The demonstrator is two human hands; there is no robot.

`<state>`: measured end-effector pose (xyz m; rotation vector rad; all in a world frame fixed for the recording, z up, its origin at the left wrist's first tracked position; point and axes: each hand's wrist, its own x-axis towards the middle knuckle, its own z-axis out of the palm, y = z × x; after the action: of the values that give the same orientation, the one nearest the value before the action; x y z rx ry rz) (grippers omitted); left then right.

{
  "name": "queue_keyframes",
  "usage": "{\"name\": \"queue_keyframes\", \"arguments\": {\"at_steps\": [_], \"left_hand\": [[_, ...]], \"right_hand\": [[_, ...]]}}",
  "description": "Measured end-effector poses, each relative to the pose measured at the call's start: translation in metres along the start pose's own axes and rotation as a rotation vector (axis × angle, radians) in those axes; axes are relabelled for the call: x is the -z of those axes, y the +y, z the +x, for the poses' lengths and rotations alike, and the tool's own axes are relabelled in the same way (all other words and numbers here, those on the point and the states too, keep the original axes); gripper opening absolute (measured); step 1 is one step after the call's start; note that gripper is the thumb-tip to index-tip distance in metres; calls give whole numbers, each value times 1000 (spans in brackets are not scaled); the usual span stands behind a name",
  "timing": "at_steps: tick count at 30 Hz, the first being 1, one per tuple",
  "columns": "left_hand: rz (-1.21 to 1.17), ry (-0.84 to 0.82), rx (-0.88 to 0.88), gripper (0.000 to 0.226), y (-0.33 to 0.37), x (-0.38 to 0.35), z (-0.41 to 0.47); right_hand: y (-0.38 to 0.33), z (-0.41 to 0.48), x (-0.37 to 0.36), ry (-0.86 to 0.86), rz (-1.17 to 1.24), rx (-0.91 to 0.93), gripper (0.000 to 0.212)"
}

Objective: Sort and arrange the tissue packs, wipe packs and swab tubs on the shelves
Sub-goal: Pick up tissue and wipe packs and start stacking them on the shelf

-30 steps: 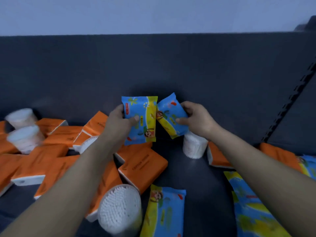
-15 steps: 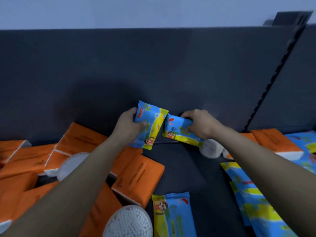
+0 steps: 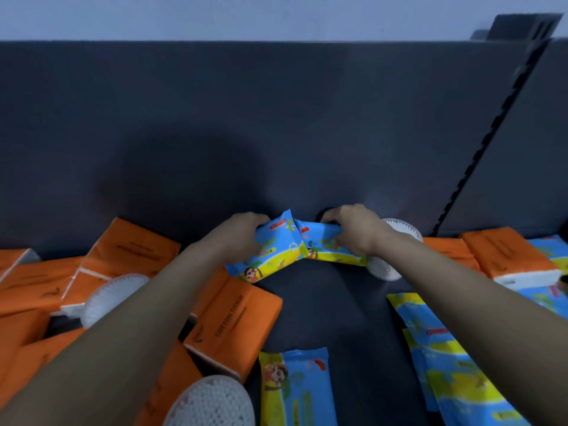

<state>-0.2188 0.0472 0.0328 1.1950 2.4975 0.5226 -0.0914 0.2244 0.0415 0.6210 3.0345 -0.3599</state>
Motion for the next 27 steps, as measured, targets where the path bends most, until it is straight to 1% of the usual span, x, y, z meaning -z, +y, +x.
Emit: {"name": "queue_keyframes", "arguments": {"at_steps": [2, 4, 7, 10, 14, 16, 18, 21, 23, 27], "left_hand": [[96, -52, 23, 51, -5, 3, -2], [150, -41, 32, 54, -9, 5, -3], [241, 1, 37, 51, -17, 6, -3], [334, 9, 68, 49, -24, 7, -6], [392, 17, 88, 49, -34, 12, -11], [370, 49, 82, 44, -36, 12, -12], [327, 94, 93, 40, -36, 12, -13], [264, 124, 75, 39, -32, 10, -13], [258, 134, 51, 40, -30, 10, -14], [301, 168, 6, 39, -30, 8, -14]], "right_hand": [[0, 2, -3, -21, 4, 6, 36], [-1, 3, -5, -31, 14, 11, 35], [-6, 9, -7, -23, 32, 40, 33], [-14, 14, -10, -31, 53, 66, 33], [-23, 16, -10, -59, 74, 95, 34], [-28, 15, -10, -32, -32, 108, 36], [-33, 13, -10, 30, -206, 110, 36], [-36, 9, -11, 109, -387, 110, 31], [-35, 6, -10, 115, -432, 109, 26], [-27, 6, -8, 101, -448, 109, 22]]}}
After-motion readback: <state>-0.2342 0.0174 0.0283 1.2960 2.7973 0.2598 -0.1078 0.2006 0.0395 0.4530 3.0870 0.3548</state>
